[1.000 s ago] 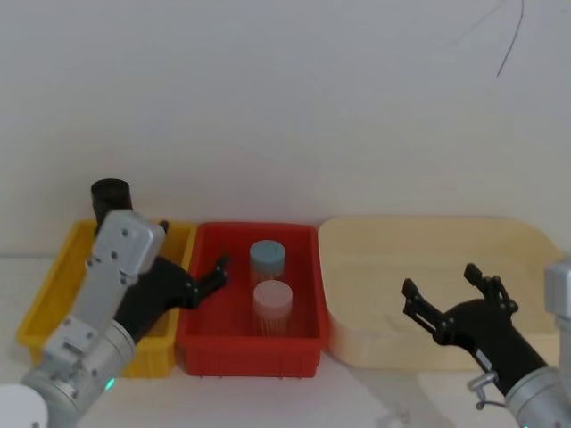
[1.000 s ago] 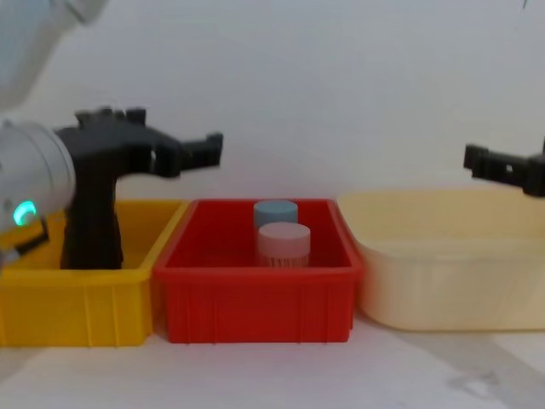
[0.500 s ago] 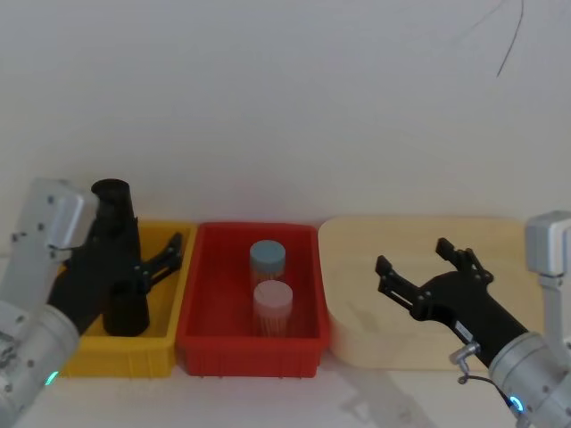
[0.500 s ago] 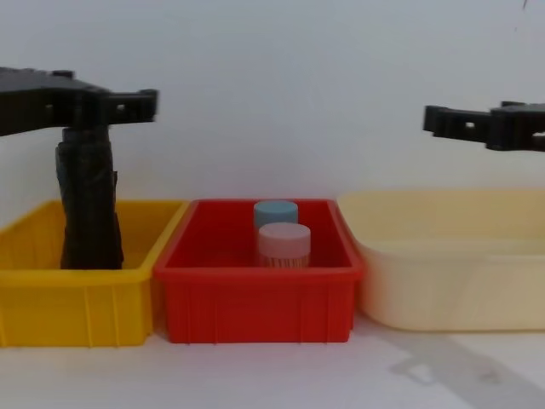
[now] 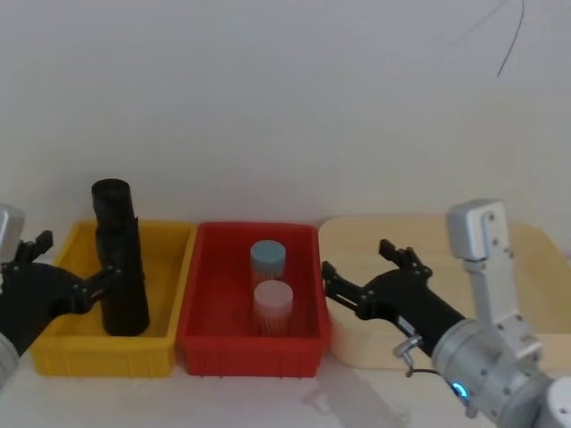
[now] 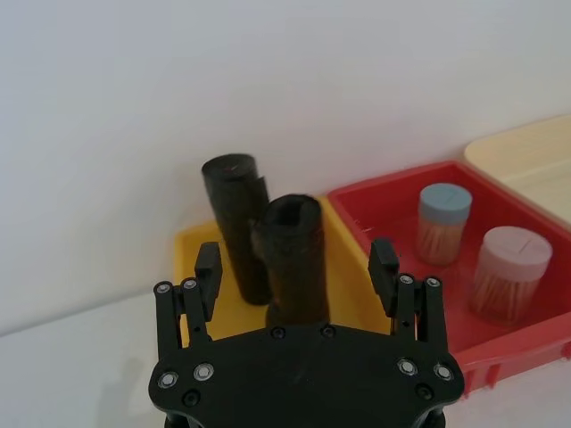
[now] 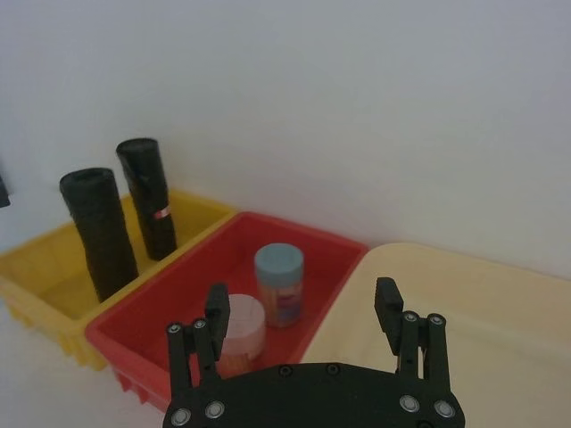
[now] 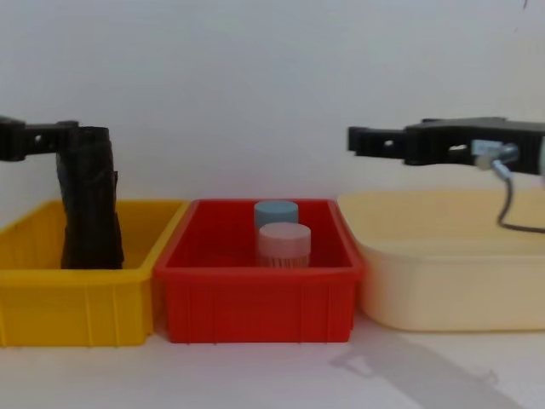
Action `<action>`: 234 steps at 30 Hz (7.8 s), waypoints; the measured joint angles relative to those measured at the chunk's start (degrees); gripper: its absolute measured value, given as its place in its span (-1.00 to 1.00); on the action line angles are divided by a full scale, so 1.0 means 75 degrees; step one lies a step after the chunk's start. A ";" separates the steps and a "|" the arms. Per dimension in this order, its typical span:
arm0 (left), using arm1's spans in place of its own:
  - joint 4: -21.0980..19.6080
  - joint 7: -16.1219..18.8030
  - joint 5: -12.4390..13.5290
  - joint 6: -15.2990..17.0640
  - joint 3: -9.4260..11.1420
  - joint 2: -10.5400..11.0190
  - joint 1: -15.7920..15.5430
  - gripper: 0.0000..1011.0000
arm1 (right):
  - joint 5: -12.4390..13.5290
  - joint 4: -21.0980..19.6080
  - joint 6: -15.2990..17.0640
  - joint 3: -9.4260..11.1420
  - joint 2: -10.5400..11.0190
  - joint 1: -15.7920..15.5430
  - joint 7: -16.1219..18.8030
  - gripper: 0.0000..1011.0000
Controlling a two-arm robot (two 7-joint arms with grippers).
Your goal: Pick up the garbage bag with the one hand and transfer it to the other hand.
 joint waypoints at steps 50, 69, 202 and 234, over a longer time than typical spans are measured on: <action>0.3260 -0.2080 -0.0560 -0.1426 0.0302 -0.0113 -0.1789 0.98 | -0.0589 0.1095 0.0684 -0.0783 -0.0831 0.1149 0.0349 0.99; 0.4431 -0.2589 -0.0776 -0.1666 0.0717 -0.0264 -0.2598 0.98 | -0.0631 0.1241 0.0783 -0.0795 -0.0849 0.1254 0.0499 0.99; 0.3698 -0.2371 -0.0574 -0.1458 0.0879 -0.0015 -0.2948 -0.30 | -0.1046 0.2978 0.0555 -0.0837 -0.1244 0.2369 0.1155 0.32; 0.5319 -0.4096 -0.1006 -0.2335 0.2097 -0.0991 -0.5562 -0.30 | -0.1150 0.1687 0.0366 0.0588 -0.0598 0.2251 0.0019 0.32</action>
